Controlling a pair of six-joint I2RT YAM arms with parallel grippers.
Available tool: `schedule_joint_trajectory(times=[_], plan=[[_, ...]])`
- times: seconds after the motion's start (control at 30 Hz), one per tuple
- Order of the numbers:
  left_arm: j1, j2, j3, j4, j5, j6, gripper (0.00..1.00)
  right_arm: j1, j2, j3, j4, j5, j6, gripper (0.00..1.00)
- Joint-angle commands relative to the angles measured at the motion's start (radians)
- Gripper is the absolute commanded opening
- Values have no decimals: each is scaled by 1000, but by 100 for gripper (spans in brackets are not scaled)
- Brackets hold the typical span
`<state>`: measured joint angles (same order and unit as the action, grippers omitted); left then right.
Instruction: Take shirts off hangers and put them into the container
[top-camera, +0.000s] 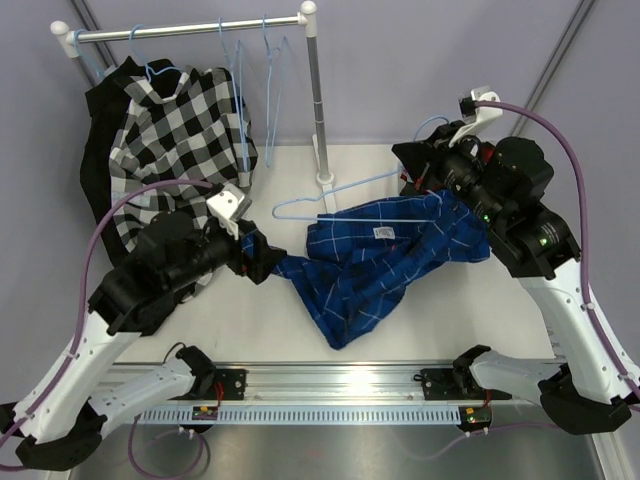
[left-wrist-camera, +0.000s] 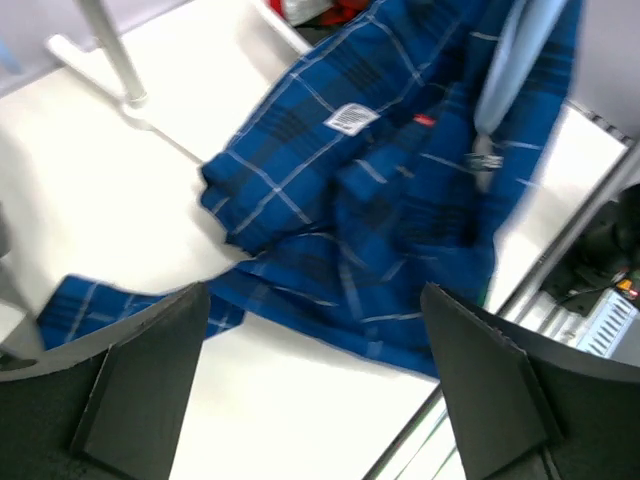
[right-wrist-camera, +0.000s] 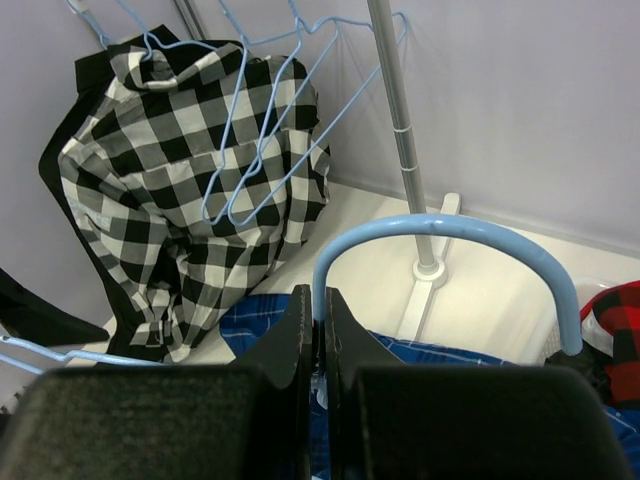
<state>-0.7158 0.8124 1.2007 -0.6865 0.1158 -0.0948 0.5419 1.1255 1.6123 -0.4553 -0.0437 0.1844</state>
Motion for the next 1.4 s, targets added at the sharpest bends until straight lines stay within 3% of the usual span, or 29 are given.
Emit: schedule_joint_trajectory(times=[0.0, 0.27, 0.53, 0.67, 0.97, 1.17, 1.37], plan=[[33, -1, 83, -53, 7, 82, 96, -8, -27, -38, 46, 7, -52, 0], [33, 126, 310, -150, 302, 127, 99, 6, -52, -213, 104, -35, -82, 0], [33, 300, 418, -150, 412, 127, 97, 27, -40, -233, 121, -47, -105, 0], [30, 405, 436, -150, 510, 138, 84, 35, -15, -181, 113, -77, -125, 0], [22, 508, 507, -150, 515, 147, 69, 55, 13, -149, 122, -81, -151, 0], [22, 508, 484, -150, 528, 151, 52, 58, 28, -124, 118, -74, -164, 0], [22, 493, 441, -150, 527, 155, 51, 61, 33, -109, 122, -71, -166, 0]])
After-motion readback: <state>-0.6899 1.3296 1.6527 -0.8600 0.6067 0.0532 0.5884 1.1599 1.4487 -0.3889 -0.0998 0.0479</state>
